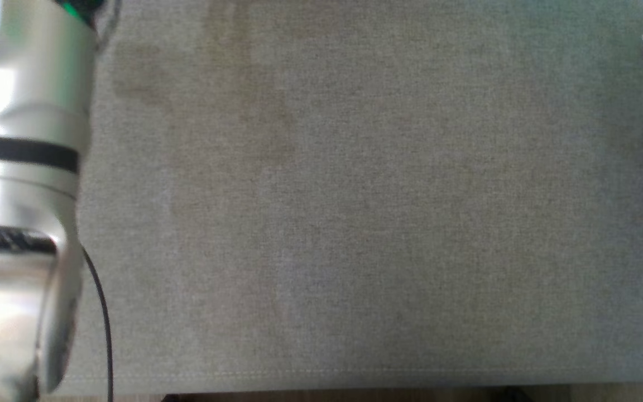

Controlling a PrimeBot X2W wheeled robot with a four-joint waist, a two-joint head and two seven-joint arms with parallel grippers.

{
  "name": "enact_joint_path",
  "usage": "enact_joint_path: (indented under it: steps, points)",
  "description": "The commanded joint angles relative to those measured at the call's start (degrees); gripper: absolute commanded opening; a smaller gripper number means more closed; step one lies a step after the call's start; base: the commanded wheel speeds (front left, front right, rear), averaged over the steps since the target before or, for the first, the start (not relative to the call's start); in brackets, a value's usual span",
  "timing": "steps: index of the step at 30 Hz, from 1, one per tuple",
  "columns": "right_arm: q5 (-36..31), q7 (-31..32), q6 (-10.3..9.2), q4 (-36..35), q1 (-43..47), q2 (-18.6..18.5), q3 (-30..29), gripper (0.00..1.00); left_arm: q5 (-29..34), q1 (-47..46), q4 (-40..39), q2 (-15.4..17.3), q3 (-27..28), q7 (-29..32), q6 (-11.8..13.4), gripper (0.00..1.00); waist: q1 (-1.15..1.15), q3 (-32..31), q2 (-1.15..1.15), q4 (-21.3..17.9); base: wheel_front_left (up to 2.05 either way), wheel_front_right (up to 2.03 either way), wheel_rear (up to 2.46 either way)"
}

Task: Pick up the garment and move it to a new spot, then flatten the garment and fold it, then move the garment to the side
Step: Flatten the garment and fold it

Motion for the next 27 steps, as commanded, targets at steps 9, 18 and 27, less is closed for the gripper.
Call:
enact_joint_path:
  steps: [9,18,27]
  points:
    - [9.9,0.3,0.18,2.6,9.0,-1.2,12.8,0.0,1.5,7.9,6.5,1.5,-6.2,0.8,-3.1,0.0,-0.01,-5.5,0.0,1.4,0.0,0.0,0.0]
    - [20.2,4.3,0.18,-1.4,17.4,-6.4,22.9,0.0,-3.2,21.5,2.5,4.2,-15.2,3.2,-3.3,0.0,-0.01,-13.2,0.0,1.4,0.0,0.0,0.0]
    - [21.6,9.6,0.18,-8.4,25.8,-11.4,23.5,0.0,-5.3,30.5,-4.7,9.8,-24.5,5.7,-3.3,0.0,-0.01,-19.5,0.0,1.6,0.0,0.0,0.0]
